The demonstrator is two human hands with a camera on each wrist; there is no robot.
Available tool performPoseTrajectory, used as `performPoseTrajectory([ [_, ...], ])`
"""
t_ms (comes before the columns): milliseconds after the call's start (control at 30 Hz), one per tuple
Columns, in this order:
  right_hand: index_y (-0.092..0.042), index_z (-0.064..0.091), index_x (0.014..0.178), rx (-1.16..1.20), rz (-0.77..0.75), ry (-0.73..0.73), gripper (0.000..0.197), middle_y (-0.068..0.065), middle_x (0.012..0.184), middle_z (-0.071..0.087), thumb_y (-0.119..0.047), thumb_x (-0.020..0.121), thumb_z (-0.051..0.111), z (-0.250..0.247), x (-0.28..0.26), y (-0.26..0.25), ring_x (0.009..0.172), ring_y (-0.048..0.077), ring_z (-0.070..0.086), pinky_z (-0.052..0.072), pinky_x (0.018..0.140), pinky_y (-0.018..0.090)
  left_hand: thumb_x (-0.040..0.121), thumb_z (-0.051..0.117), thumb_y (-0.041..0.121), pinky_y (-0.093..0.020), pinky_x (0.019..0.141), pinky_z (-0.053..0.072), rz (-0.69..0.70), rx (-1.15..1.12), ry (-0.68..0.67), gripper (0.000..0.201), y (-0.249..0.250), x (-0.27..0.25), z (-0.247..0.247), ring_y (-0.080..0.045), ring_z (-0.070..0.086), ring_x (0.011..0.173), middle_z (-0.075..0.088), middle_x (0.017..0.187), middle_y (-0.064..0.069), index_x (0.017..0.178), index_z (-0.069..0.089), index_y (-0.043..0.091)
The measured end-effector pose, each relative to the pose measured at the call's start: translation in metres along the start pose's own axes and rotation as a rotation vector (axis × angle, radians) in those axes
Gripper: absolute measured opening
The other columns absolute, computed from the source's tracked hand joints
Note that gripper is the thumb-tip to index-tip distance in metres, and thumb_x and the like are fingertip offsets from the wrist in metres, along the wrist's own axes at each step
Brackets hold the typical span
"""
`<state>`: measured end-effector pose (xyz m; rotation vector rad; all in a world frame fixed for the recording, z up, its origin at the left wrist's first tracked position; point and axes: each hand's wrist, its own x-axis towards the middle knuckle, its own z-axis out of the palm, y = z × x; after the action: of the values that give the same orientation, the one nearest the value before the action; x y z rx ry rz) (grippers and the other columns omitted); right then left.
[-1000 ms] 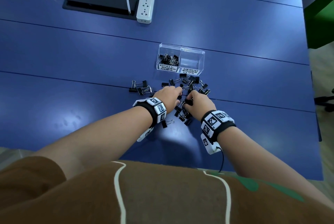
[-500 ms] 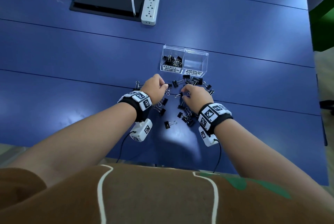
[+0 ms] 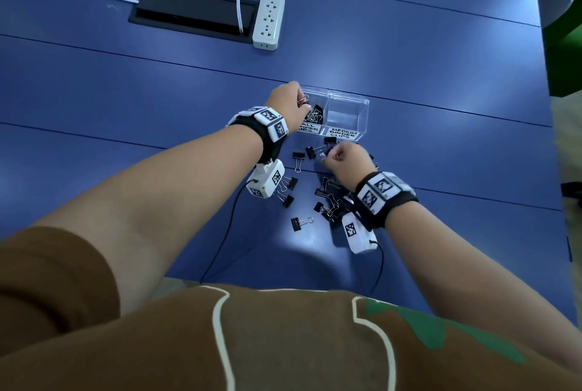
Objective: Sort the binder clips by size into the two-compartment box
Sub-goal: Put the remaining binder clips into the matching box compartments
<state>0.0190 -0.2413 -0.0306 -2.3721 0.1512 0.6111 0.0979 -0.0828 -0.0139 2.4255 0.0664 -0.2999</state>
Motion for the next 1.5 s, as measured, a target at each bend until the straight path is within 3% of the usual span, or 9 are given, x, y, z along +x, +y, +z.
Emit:
performPoseTrajectory([
  [167, -0.015, 0.053, 0.074, 0.226, 0.024, 0.112, 0.015, 0.001, 0.061, 0.058, -0.017, 0.085, 0.063, -0.031, 0.023, -0.021, 0.045, 0.01, 0.048, 0.043, 0.044, 0.019, 0.088, 0.059, 0.019, -0.027, 0.08, 0.042, 0.024, 0.002, -0.031, 0.019, -0.003, 0.004, 0.001, -0.022, 0.055, 0.092, 0.06, 0.115, -0.009, 0.105, 0.059, 0.01],
  [300, -0.021, 0.054, 0.074, 0.126, -0.037, 0.175, 0.012, 0.004, 0.079, 0.064, -0.012, 0.082, 0.059, -0.034, 0.05, -0.042, 0.065, 0.018, 0.058, 0.052, 0.062, 0.032, 0.089, 0.055, 0.012, -0.026, 0.088, 0.044, 0.063, -0.041, -0.011, 0.025, -0.018, -0.01, -0.008, -0.021, 0.057, 0.093, 0.057, 0.12, -0.008, 0.114, 0.059, 0.012],
  [500, -0.012, 0.061, 0.108, -0.113, -0.173, 0.118, 0.027, 0.007, 0.102, 0.063, -0.006, 0.084, 0.048, -0.021, 0.062, -0.067, 0.092, 0.023, 0.058, 0.047, 0.085, 0.031, 0.086, 0.053, 0.006, -0.033, 0.085, 0.051, -0.033, -0.046, 0.074, 0.017, -0.073, -0.042, -0.023, -0.016, 0.051, 0.078, 0.057, 0.103, -0.007, 0.097, 0.063, 0.013],
  [600, -0.015, 0.062, 0.112, -0.137, -0.249, 0.146, 0.031, 0.01, 0.118, 0.06, -0.007, 0.084, 0.049, -0.008, 0.051, -0.071, 0.1, 0.023, 0.057, 0.042, 0.086, 0.027, 0.085, 0.056, 0.008, -0.031, 0.082, 0.05, -0.12, 0.025, 0.042, 0.015, -0.103, -0.058, -0.023, -0.019, 0.052, 0.08, 0.055, 0.103, -0.007, 0.095, 0.064, 0.014],
  [700, -0.014, 0.068, 0.105, -0.15, -0.336, 0.068, 0.029, 0.01, 0.111, 0.061, -0.004, 0.084, 0.05, 0.02, 0.032, -0.069, 0.09, 0.019, 0.055, 0.044, 0.089, 0.025, 0.084, 0.062, 0.012, -0.03, 0.084, 0.048, -0.135, 0.061, -0.025, 0.018, -0.12, -0.071, -0.016, -0.02, 0.052, 0.08, 0.049, 0.102, -0.006, 0.101, 0.064, 0.017],
  [833, -0.018, 0.067, 0.112, -0.397, -0.324, -0.21, 0.031, 0.013, 0.113, 0.055, -0.01, 0.089, 0.048, 0.055, 0.015, -0.052, 0.111, 0.03, 0.052, 0.046, 0.098, 0.036, 0.084, 0.066, 0.014, -0.03, 0.09, 0.049, -0.162, -0.003, -0.045, 0.026, -0.123, -0.082, -0.005, -0.017, 0.052, 0.082, 0.045, 0.104, -0.004, 0.11, 0.063, 0.016],
  [1100, -0.016, 0.061, 0.119, -0.21, -0.268, -0.001, 0.036, 0.003, 0.101, 0.05, -0.003, 0.088, 0.048, 0.031, 0.001, -0.008, 0.094, 0.02, 0.05, 0.041, 0.083, 0.024, 0.082, 0.047, -0.009, -0.025, 0.088, 0.05, -0.124, -0.203, -0.065, 0.041, -0.108, -0.086, -0.001, -0.021, 0.065, 0.1, 0.057, 0.12, -0.009, 0.114, 0.062, 0.01],
  [1267, -0.015, 0.064, 0.094, -0.195, -0.235, 0.031, 0.02, 0.001, 0.091, 0.053, -0.004, 0.085, 0.05, 0.026, -0.016, 0.01, 0.077, 0.015, 0.049, 0.05, 0.08, 0.031, 0.077, 0.042, -0.009, -0.026, 0.08, 0.05, -0.146, -0.205, 0.034, 0.034, -0.111, -0.09, -0.002, -0.021, 0.062, 0.094, 0.059, 0.109, -0.007, 0.093, 0.064, 0.011],
  [1500, -0.015, 0.061, 0.12, -0.282, -0.256, -0.151, 0.036, 0.005, 0.097, 0.052, -0.007, 0.088, 0.047, 0.052, -0.034, 0.009, 0.11, 0.026, 0.043, 0.042, 0.096, 0.038, 0.076, 0.056, 0.004, -0.036, 0.076, 0.053, 0.098, -0.009, -0.232, 0.017, -0.089, -0.111, 0.01, -0.017, 0.055, 0.071, 0.054, 0.083, 0.0, 0.08, 0.066, 0.016],
])
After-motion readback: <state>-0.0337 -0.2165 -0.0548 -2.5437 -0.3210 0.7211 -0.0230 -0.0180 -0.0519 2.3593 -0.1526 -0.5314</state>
